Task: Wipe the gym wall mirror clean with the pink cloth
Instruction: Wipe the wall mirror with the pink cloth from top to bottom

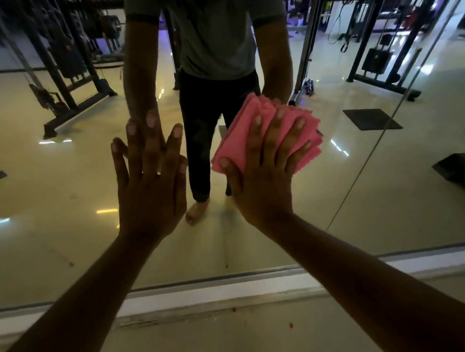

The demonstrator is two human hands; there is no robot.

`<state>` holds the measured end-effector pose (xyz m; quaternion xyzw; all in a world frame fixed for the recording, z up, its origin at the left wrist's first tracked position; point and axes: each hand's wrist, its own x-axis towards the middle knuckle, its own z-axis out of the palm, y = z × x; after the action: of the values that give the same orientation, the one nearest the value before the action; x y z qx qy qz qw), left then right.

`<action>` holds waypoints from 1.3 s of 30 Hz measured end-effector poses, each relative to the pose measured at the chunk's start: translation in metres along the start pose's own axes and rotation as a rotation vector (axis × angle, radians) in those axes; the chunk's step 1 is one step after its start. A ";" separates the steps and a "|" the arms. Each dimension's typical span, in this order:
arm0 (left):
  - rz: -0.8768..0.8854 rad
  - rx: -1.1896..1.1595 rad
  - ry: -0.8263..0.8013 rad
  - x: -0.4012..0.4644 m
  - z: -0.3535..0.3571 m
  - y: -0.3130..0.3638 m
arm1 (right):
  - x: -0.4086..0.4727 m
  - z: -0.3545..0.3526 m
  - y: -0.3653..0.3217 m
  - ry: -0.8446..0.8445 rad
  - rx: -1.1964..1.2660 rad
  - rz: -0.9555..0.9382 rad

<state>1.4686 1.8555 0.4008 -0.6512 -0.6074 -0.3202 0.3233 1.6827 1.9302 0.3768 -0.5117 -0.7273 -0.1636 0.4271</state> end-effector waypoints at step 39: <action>0.205 0.018 0.062 -0.029 -0.053 -0.207 | -0.005 0.050 -0.187 -0.007 -0.017 -0.149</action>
<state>1.2593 1.8066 0.4146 -0.6966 -0.5302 -0.3002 0.3788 1.4948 1.8815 0.3808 -0.4604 -0.7635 -0.1991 0.4068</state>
